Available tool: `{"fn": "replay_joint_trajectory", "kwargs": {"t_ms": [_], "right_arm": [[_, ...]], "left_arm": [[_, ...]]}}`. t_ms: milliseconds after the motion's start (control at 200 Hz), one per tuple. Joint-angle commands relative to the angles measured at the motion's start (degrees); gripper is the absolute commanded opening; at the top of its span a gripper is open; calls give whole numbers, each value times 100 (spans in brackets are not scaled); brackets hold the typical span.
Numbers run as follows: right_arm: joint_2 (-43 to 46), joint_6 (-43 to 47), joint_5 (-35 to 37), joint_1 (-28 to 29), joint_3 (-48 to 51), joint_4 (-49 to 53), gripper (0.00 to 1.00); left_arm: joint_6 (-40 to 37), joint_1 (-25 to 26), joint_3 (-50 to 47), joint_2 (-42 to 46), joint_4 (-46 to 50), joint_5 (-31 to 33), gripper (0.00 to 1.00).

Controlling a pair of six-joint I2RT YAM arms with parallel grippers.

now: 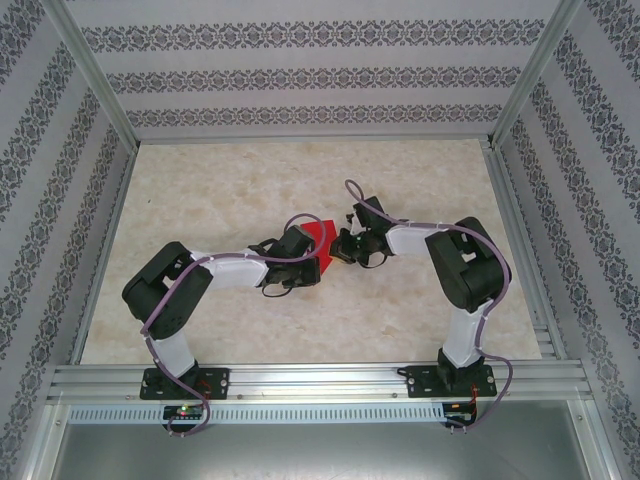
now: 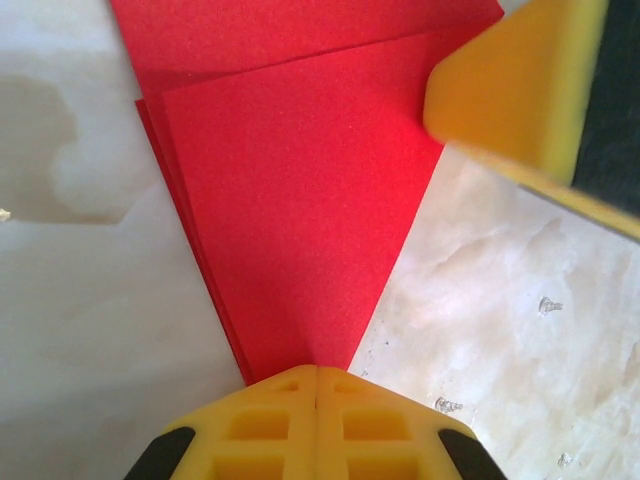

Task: Fold a paper plane with a square sheet of paper (pick it up from the middle)
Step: Third fold the triangle at the center of the table.

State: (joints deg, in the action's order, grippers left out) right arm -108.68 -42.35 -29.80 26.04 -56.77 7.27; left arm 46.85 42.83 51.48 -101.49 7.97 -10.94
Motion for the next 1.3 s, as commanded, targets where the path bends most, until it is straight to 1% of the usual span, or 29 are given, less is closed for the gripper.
{"fn": "replay_joint_trajectory", "kwargs": {"t_ms": [0,140,265,390,500,560,614,769,1029,1174,1294], "right_arm": [[-228,446,265,-151,-322,265,8],[-460,728,428,-281,-785,594,7],[-538,773,433,-397,-1026,765,7],[-40,443,-137,-310,-859,407,6],[522,392,197,-43,-639,532,6],[660,259,334,85,-449,528,3],[699,90,312,190,-217,398,2],[613,-215,218,462,226,84,0],[131,-390,-210,638,344,-412,0],[15,-247,-48,632,232,-178,0],[-71,-84,282,448,94,154,0]], "left_arm": [[96,33,-82,-264,1081,317,0],[106,33,-73,-325,1093,264,0],[94,33,-74,-327,1093,257,0],[74,37,-42,-332,1129,258,0],[57,33,-66,-327,1022,235,0],[52,34,-70,-311,943,216,0],[54,33,-79,-301,886,208,0],[83,33,-160,-253,754,215,0],[164,33,-218,-116,586,207,0],[167,33,-210,-160,652,183,0],[187,33,-166,-167,916,241,0]]}}
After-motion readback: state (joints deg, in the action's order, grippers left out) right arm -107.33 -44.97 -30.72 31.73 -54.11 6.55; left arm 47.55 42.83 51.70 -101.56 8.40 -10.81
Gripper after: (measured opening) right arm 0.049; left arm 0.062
